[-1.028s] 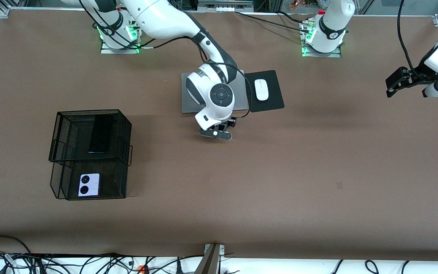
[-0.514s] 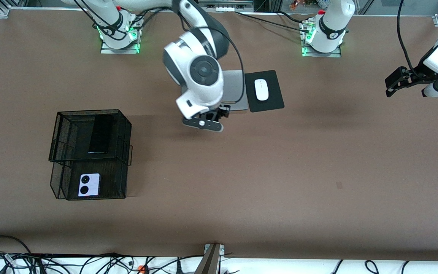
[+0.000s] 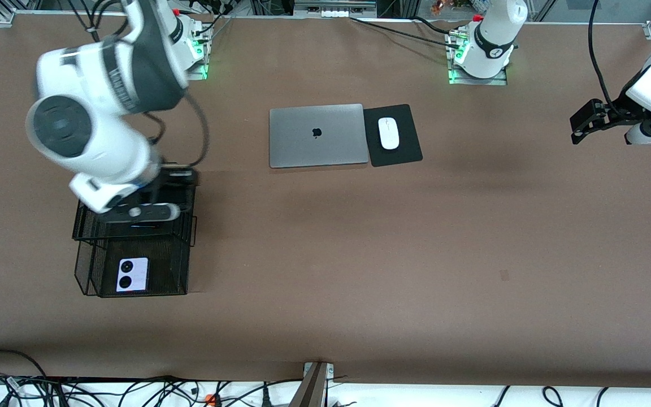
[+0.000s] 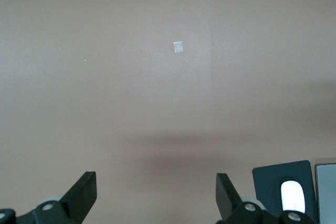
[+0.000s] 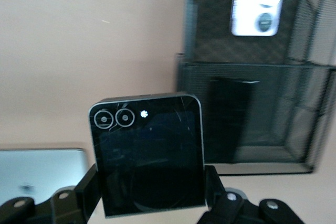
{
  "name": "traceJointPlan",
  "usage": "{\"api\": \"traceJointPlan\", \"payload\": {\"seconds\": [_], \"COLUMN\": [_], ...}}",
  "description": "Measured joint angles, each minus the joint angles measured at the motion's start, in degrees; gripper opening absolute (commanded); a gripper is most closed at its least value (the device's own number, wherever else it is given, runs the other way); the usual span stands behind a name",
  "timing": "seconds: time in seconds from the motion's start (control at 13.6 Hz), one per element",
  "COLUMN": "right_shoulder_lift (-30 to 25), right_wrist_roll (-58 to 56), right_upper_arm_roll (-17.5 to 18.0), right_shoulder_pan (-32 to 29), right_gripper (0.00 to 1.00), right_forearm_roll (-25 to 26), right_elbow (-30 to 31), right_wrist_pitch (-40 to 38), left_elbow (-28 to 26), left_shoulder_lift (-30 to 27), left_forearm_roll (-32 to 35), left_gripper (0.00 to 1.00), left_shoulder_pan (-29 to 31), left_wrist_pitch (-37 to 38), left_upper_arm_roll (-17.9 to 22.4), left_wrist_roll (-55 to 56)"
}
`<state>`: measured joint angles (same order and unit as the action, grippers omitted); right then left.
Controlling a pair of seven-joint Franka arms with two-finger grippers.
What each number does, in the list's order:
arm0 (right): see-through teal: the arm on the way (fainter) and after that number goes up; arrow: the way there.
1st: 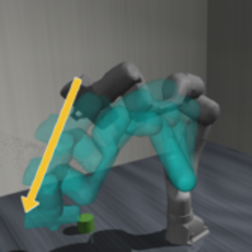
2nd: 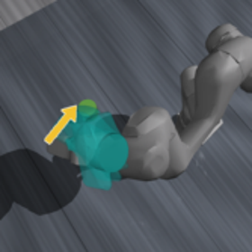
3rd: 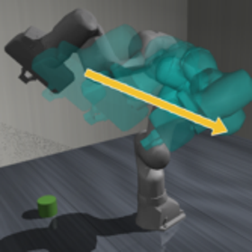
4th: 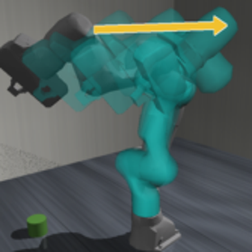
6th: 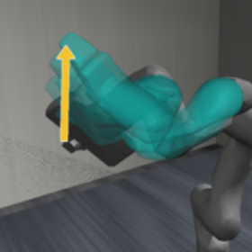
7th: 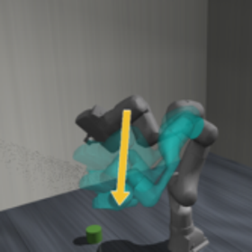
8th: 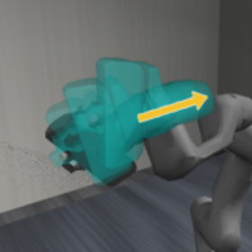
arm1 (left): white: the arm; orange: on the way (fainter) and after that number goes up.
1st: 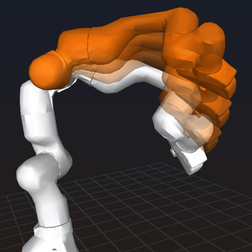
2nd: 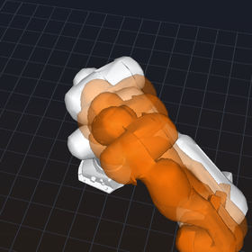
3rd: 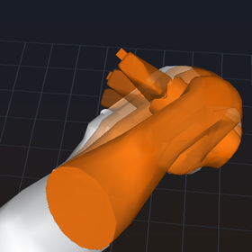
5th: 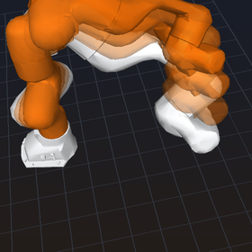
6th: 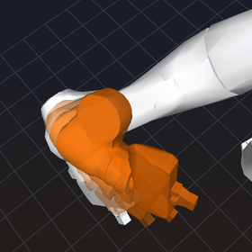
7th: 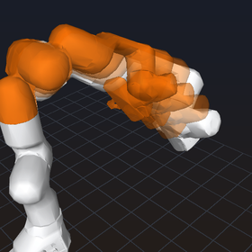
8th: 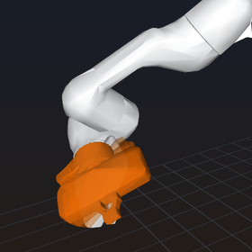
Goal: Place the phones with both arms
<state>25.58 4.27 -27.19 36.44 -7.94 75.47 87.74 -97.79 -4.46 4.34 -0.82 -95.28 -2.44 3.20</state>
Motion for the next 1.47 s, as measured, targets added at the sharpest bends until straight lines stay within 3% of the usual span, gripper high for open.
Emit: {"api": "traceJointPlan", "payload": {"seconds": [0.22,0.37,0.66,0.88,0.95,1.03,1.1,1.47], "right_shoulder_lift": [-0.72,-1.3,-1.1,0.39,1.29,2.2,2.99,3.91], "right_wrist_roll": [-15.82,-23.53,-28.68,-28.7,-28.7,-28.69,-28.63,-25.37], "right_upper_arm_roll": [-7.75,-10.66,-11.51,-11.5,-11.5,-11.52,-11.52,-11.56], "right_shoulder_pan": [-1.17,-2.36,-4.17,-4.44,-4.75,-5.1,-5.49,-6.41], "right_gripper": [0.0,0.0,0.0,0.0,0.08,0.8,1.0,1.0], "right_forearm_roll": [-0.23,-2.25,-4.78,-4.78,-4.78,-4.79,-4.82,-6.55], "right_elbow": [6.34,12.46,23.53,26.9,27.11,27.13,27.12,23.45], "right_wrist_pitch": [4.63,10.6,20.62,23.43,23.72,23.86,23.97,22.29], "left_elbow": [0.02,0.02,0.06,0.08,0.09,0.1,0.11,0.15], "left_shoulder_lift": [0.05,0.07,0.12,0.14,0.16,0.18,0.19,0.22], "left_forearm_roll": [0.0,0.0,0.0,0.0,0.0,0.0,0.0,0.0], "left_gripper": [1.0,1.0,1.0,1.0,1.0,1.0,1.0,1.0], "left_shoulder_pan": [0.02,0.14,0.17,0.17,0.17,0.17,0.17,0.16], "left_wrist_pitch": [0.04,0.26,0.4,0.41,0.41,0.42,0.42,0.43], "left_upper_arm_roll": [0.02,0.12,0.12,0.12,0.11,0.11,0.11,0.11], "left_wrist_roll": [0.0,0.0,0.0,0.0,0.0,0.0,0.0,0.0]}}
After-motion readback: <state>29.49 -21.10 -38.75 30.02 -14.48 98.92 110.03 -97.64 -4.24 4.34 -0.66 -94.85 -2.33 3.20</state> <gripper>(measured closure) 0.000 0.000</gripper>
